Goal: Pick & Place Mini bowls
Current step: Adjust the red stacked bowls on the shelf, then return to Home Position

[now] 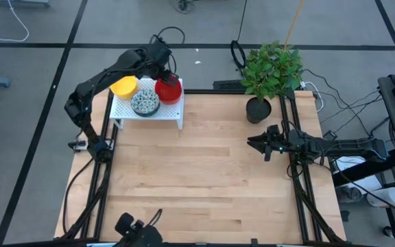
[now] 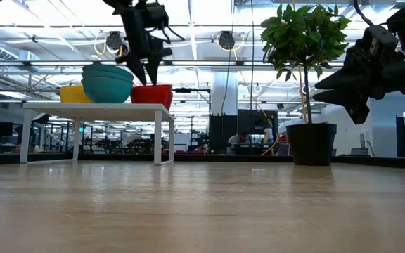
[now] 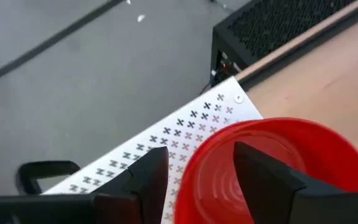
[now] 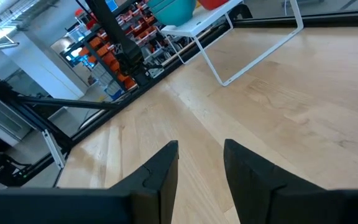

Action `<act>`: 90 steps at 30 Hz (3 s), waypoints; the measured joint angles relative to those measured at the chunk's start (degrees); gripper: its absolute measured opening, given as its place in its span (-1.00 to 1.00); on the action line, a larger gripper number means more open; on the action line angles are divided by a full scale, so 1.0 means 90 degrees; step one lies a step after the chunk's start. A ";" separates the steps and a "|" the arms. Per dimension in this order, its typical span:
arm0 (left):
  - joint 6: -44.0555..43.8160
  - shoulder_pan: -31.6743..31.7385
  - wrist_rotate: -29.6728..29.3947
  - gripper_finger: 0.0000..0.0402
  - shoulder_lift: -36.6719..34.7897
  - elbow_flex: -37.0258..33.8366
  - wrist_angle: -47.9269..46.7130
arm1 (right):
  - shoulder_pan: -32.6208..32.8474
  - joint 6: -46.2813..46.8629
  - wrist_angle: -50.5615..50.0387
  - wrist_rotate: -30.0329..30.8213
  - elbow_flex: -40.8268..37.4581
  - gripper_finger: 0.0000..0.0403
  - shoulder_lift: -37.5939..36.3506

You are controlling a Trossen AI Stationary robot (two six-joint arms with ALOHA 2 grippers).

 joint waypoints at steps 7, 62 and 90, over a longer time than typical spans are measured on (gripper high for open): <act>0.0025 0.0023 -0.0067 -0.07 -0.0451 0.0000 0.0276 | -0.0002 -0.0034 -0.0001 0.0002 0.0000 -0.42 0.0002; -0.0327 -0.2006 -0.0716 -0.07 -0.4423 -0.1786 0.0109 | -0.0001 -0.0567 -0.0001 0.0024 0.0000 -0.42 0.0002; -0.0348 -0.3915 -0.0468 -0.07 -0.8404 -0.7107 0.5387 | -0.0002 -0.0626 -0.0006 0.0024 0.0000 -0.42 0.0000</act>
